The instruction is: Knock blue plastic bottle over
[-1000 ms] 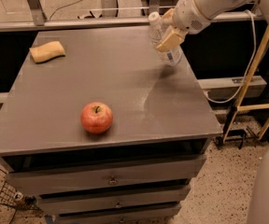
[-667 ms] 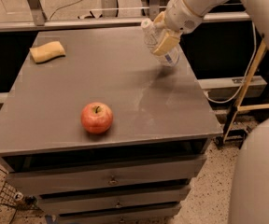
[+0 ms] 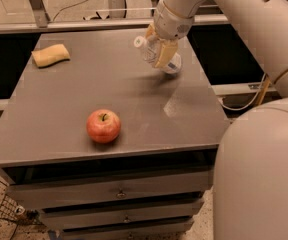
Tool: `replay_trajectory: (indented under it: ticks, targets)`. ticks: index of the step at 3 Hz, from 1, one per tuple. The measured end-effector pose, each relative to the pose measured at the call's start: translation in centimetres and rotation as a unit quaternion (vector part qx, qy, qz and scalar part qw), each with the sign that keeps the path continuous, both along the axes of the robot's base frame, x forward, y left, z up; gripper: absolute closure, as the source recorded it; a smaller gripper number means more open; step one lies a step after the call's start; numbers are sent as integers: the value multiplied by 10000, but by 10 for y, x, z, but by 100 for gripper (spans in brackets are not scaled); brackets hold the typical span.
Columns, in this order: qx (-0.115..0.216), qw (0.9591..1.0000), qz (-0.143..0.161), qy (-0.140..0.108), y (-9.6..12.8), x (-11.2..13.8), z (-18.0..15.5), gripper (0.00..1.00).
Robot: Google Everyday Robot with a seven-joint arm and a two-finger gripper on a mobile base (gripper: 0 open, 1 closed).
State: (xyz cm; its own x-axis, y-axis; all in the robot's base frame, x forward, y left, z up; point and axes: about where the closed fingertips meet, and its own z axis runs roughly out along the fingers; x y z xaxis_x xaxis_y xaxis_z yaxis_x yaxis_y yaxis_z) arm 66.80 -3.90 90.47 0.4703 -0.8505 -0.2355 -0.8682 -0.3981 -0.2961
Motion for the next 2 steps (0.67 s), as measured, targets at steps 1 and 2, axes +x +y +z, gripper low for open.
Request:
replay_trajectory:
  ticks: [1, 2]
  targets:
    - [0, 10000, 0, 0, 0, 0, 0, 100]
    - [-117, 9999, 31, 43, 5, 4, -5, 100]
